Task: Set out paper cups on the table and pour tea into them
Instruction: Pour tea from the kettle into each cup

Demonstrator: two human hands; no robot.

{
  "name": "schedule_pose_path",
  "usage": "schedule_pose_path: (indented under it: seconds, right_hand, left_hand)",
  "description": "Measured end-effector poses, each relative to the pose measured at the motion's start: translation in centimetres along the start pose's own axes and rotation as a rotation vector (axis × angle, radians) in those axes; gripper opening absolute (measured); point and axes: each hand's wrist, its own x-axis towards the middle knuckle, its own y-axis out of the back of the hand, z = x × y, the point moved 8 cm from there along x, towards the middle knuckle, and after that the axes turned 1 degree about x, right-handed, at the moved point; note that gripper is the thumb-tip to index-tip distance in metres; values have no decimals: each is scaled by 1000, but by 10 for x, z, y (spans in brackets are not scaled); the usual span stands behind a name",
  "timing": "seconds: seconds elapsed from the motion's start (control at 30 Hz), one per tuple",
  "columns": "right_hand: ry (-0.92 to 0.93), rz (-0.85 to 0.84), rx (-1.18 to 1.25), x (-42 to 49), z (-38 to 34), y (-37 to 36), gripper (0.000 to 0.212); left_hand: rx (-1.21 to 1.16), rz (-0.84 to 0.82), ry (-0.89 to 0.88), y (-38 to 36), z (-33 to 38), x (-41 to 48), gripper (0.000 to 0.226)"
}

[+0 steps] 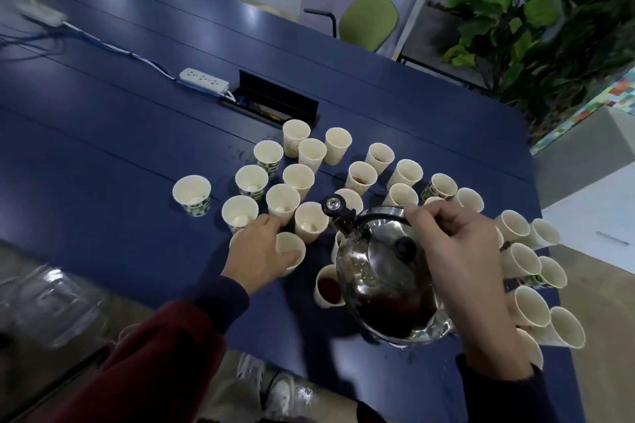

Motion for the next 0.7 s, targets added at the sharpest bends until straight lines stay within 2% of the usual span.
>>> schedule_pose_path:
  seconds: [0.1,0.2,0.27,0.33,0.4,0.47,0.7]
  right_hand:
    - [2,-33,-9,-10,3,-4,35]
    - [14,-57,-25,-17,4,-11,32]
    - [18,-72,-46,-19,4,-17,32]
    - [0,-99,-77,-20,5,-25,32]
    - [-17,-115,-123,-22,7,-33,30]
    - [-31,-117,-167,-22,10,-40,29]
    - [-70,-46,-250,-24,13,-53,27]
  left_hand:
    - [81,-74,-22,-18,-4,-8,90]
    - [183,-92,-58,-28,-5,-5,97]
    - [232,-79,-67,-28,-4,0,92]
    - [239,-73,-78,-27,-3,4,77]
    - [205,-67,-108,-29,-3,5,61]
    - [133,-62,-145,-33,-4,2,54]
    - [94,-112,-222,-38,-1,-4,64]
